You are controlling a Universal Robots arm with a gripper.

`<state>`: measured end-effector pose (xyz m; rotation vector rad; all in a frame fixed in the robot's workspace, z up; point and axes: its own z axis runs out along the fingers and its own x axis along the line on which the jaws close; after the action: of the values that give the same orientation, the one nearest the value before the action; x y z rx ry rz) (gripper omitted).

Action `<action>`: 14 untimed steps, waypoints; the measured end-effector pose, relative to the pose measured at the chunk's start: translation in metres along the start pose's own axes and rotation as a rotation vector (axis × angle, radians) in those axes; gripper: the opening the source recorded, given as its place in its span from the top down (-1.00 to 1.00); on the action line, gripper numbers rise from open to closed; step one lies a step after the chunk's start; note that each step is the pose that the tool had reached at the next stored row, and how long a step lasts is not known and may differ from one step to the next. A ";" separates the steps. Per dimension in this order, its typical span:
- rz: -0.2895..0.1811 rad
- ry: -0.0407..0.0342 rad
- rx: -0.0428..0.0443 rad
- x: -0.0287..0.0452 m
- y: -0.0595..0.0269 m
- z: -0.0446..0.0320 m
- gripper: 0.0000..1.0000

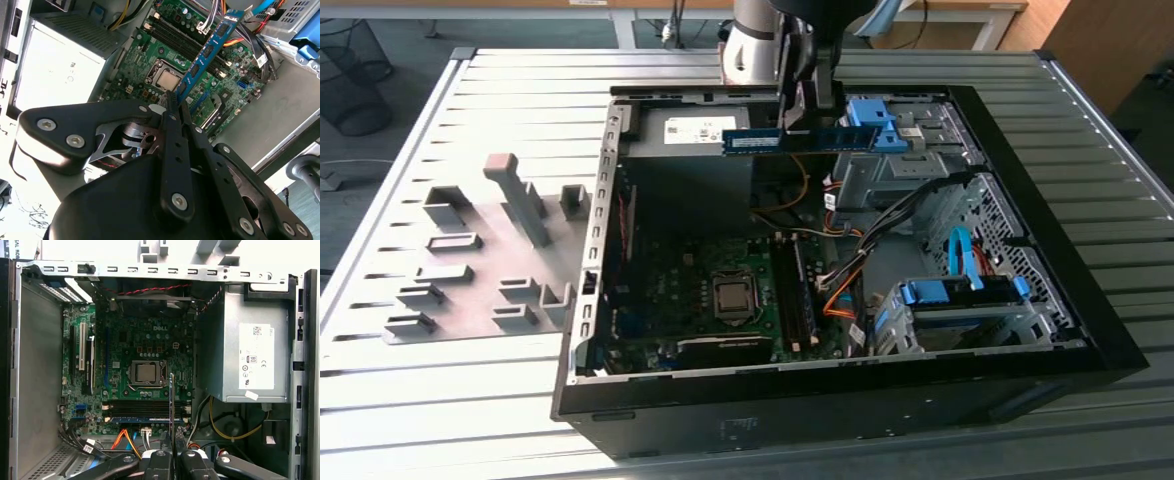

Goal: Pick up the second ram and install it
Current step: 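Insert the second ram into the second slot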

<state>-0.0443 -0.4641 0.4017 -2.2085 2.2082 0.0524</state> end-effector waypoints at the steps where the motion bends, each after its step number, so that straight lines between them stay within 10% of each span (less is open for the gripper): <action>1: 0.000 0.0000 0.0001 0.0000 0.0000 0.0000 0.72; 14: 0.055 -0.0006 0.0021 0.0000 0.0000 0.0001 0.72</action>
<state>-0.0443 -0.4641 0.4016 -2.1458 2.2679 0.0516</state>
